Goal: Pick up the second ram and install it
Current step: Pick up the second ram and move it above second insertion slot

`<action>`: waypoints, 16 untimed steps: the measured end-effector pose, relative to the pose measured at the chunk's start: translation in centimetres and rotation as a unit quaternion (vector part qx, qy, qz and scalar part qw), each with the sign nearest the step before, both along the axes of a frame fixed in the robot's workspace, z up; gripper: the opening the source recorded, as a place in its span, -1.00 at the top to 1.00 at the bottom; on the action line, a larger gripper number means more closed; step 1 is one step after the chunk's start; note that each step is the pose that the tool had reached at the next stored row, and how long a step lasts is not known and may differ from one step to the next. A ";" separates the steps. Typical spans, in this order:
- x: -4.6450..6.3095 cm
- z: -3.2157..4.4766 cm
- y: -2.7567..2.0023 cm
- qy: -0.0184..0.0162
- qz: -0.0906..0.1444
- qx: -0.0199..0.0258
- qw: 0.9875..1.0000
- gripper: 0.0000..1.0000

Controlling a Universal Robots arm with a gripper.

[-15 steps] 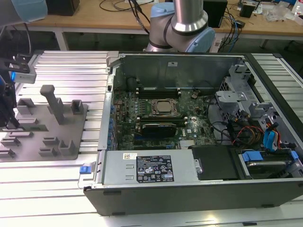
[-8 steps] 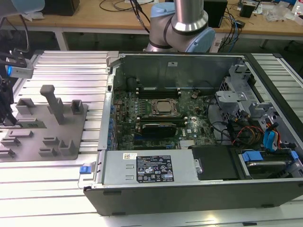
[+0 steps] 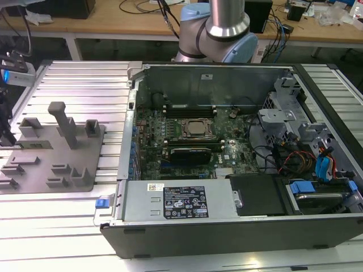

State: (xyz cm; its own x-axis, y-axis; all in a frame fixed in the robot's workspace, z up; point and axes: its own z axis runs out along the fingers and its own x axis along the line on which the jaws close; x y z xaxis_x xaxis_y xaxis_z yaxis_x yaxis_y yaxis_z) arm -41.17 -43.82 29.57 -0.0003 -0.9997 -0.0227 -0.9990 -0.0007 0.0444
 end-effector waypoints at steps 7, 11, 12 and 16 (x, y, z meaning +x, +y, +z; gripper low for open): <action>0.0 1.69 0.00 0.000 0.000 0.000 1.000 0.82; 0.0 4.03 0.00 0.000 0.001 0.000 1.000 0.82; 0.0 4.38 0.00 0.000 0.001 0.000 1.000 0.82; 0.0 5.70 0.00 0.000 0.001 0.000 1.000 0.82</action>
State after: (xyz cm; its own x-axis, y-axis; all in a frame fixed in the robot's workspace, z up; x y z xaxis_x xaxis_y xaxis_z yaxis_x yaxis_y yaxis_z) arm -41.17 -43.82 35.27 0.0024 -0.9997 -0.0227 -0.9990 -0.0035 0.0444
